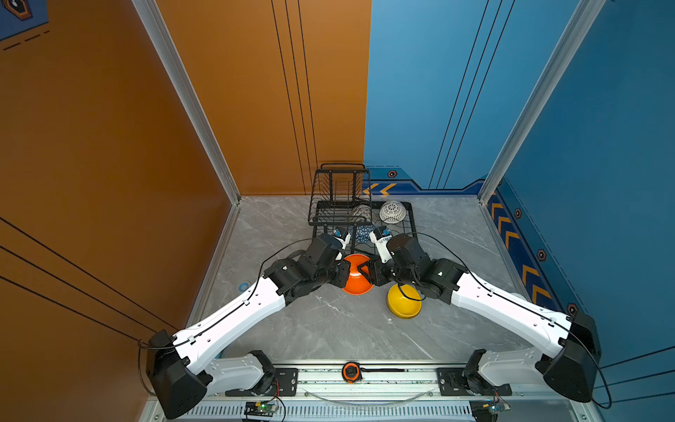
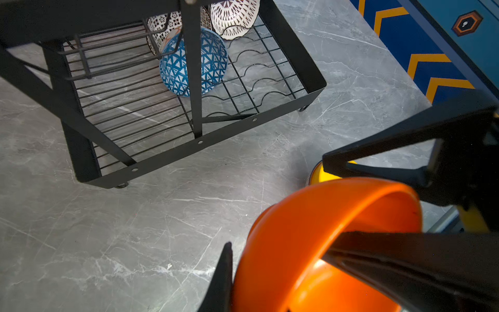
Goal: Load bowls into a dish rack
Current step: Place the bowl in the dish rack.
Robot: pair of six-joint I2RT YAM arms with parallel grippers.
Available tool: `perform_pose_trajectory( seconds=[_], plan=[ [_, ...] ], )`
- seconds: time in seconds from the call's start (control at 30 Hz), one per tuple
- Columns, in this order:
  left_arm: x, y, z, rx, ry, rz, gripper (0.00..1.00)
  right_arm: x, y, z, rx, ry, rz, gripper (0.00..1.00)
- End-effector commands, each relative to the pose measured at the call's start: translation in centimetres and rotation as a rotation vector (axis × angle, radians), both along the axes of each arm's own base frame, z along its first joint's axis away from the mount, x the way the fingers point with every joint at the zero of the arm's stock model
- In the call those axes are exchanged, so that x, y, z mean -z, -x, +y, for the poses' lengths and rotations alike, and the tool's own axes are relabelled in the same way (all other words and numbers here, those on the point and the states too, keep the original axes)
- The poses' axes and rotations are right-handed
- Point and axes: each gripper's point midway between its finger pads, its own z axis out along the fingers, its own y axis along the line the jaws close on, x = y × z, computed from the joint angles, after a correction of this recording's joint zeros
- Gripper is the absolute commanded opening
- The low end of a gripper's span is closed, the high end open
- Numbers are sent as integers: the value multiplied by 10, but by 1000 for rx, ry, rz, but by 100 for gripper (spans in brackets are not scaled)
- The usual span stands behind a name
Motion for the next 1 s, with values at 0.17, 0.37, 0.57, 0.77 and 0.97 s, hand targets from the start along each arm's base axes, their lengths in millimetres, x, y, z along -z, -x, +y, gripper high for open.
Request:
perform_pose_trajectory(
  seconds=[0.17,0.37,0.57,0.77,0.97],
  plan=[
    [-24,-7,-7,-1,46,-72,0,-5,-1,3,1,-28,4,31],
    [-24,-6,-7,-2,49,-73,0,-6,0,3,-2,-32,5,20],
    [-21,-5,-7,0,49,-66,0,-7,0,2,-1,-34,1,4],
    [-14,-2,-7,5,43,-52,9,-8,1,1,-2,-28,-6,0],
    [-11,2,-3,10,45,-41,30,-10,-2,-4,5,-14,-19,0]
  ],
)
